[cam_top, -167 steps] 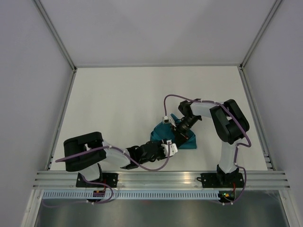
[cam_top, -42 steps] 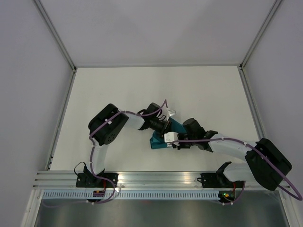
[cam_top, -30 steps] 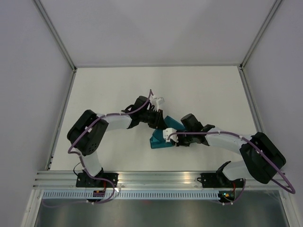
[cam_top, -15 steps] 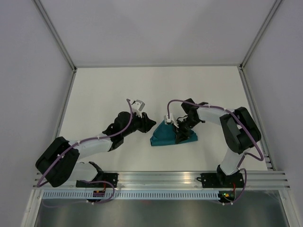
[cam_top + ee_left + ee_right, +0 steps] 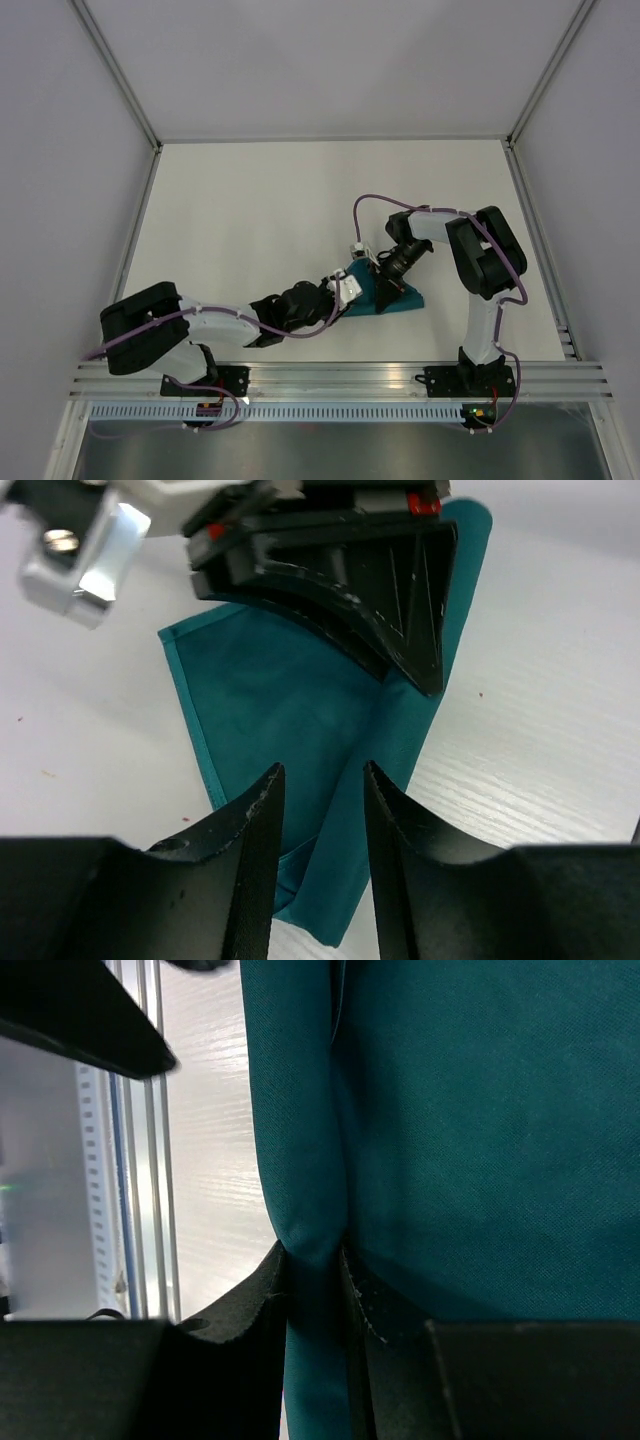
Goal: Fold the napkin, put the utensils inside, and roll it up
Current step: Roll the napkin with the utensil
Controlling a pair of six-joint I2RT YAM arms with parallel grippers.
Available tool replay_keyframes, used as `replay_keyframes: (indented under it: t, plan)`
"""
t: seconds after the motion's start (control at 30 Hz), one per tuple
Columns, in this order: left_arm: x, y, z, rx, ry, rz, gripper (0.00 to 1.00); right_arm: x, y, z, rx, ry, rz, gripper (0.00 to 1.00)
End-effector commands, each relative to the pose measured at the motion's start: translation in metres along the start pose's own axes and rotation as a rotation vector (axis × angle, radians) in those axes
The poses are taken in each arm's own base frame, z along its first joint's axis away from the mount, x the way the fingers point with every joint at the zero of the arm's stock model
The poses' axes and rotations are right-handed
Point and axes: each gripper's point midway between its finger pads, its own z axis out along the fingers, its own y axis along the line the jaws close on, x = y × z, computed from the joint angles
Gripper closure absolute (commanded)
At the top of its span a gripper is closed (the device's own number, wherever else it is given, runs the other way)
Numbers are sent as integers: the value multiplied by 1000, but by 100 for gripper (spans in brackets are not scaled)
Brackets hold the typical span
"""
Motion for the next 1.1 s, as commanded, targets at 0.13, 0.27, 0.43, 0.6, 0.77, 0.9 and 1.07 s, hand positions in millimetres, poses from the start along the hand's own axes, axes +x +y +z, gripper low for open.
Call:
replay_keyframes:
  t: [0.13,0.27,0.43,0.6,0.77,0.9,1.07]
  plan:
    - [-6,-32,26,27,11,328,51,22,-20,4,27,85,-26,91]
    - [-1,-48,36,67,15,371,49,23,-22,3,33,84,-15,91]
    - [8,-57,47,89,20,415,45,23,-24,4,36,88,-8,91]
    - [12,-55,58,68,24,448,44,24,-25,4,38,90,-2,91]
    - [24,-60,65,92,50,465,44,24,-26,4,38,90,1,91]
    - [38,-64,67,109,84,449,49,24,-26,3,38,89,5,92]
    - [53,-66,65,119,122,421,60,24,-26,3,37,86,6,92]
